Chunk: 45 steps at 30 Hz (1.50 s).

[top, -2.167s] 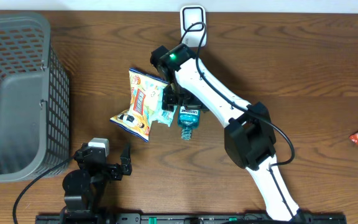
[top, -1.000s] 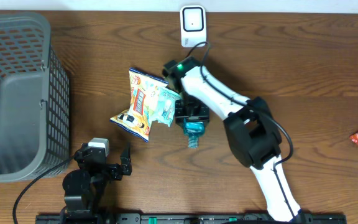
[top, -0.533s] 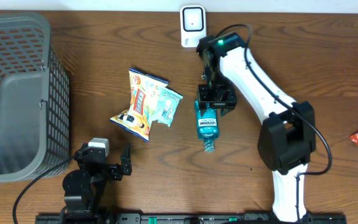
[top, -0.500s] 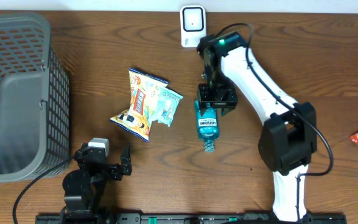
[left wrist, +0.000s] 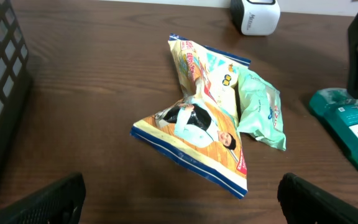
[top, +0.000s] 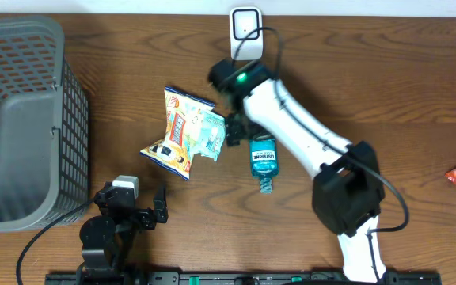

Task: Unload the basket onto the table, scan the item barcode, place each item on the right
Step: 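Grasp the teal mouthwash bottle by its cap with the right gripper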

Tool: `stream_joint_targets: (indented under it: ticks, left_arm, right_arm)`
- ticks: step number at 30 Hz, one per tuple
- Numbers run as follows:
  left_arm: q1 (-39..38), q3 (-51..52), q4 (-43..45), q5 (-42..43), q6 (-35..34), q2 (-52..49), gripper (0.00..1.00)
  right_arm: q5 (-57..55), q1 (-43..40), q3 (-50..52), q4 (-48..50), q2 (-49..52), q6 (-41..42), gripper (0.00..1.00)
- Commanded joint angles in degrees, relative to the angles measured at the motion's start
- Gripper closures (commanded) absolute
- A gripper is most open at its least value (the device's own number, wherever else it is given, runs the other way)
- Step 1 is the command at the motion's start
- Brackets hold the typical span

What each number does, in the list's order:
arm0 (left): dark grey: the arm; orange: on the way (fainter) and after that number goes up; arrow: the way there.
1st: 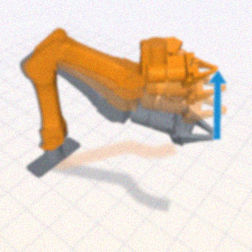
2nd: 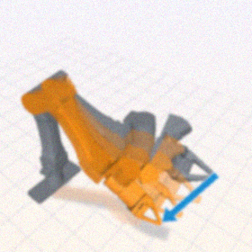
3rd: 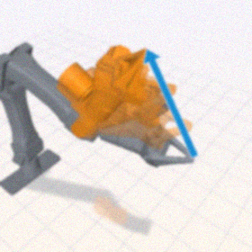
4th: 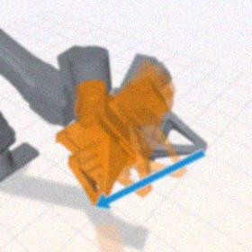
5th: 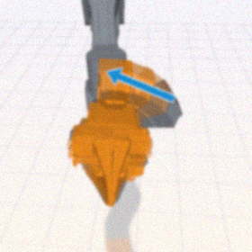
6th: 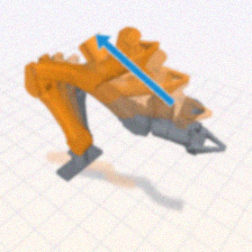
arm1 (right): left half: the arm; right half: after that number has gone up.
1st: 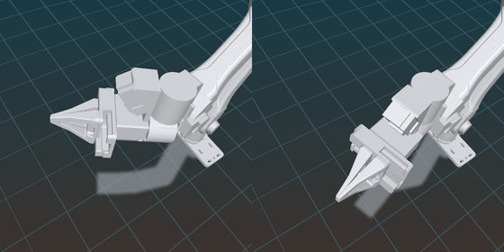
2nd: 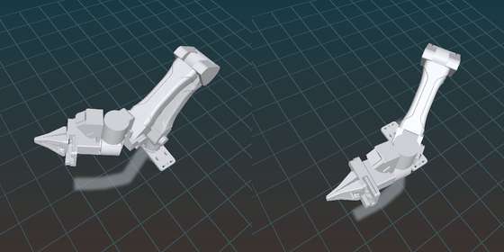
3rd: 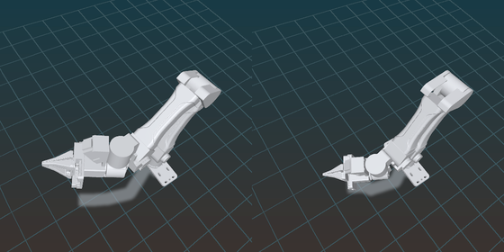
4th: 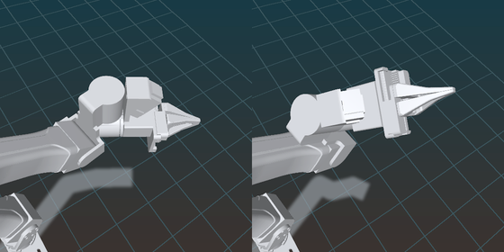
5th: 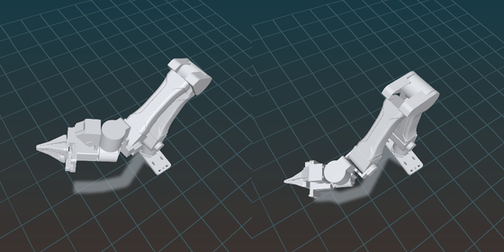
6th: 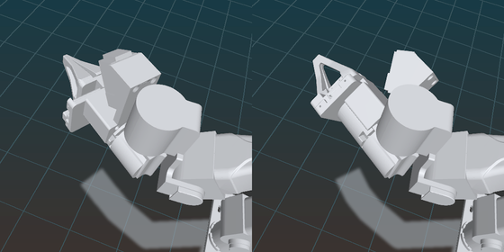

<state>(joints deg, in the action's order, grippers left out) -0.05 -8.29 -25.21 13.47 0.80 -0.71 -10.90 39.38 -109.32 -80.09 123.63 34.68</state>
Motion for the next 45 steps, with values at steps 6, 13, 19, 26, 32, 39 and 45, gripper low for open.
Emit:
stream_joint_targets:
  ticks: [6,13,19,26,32,39,45]
  left_arm:
    - [0.2,0.8,-1.0,0.5,-0.5,0.1,0.02]
    - [0.2,0.8,-1.0,0.5,-0.5,0.1,0.01]
    - [0.2,0.8,-1.0,0.5,-0.5,0.1,0.01]
    - [0.2,0.8,-1.0,0.5,-0.5,0.1,0.03]
    - [0.2,0.8,-1.0,0.5,-0.5,0.1,0.01]
    - [0.2,0.8,-0.9,0.5,-0.5,0.1,0.01]
    - [0.2,0.8,-0.9,0.5,-0.5,0.1,0.01]
  right_arm:
    - [-9.2,0.8,8.7,5.1,1.9,9.0,0.19]
    - [-8.3,-0.4,12.5,10.0,4.6,6.8,0.2]
    - [-6.8,-0.4,12.6,10.3,9.4,4.4,0.2]
    - [-3.9,-0.7,12.6,9.1,16.5,4.3,0.6]
    - [0.7,-1.4,12.5,9.5,16.7,2.5,0.68]
    - [23.9,-6.0,10.5,10.0,16.5,-21.7,0.92]
    - [33.8,-10.2,10.3,10.0,16.5,-37.2,0.94]
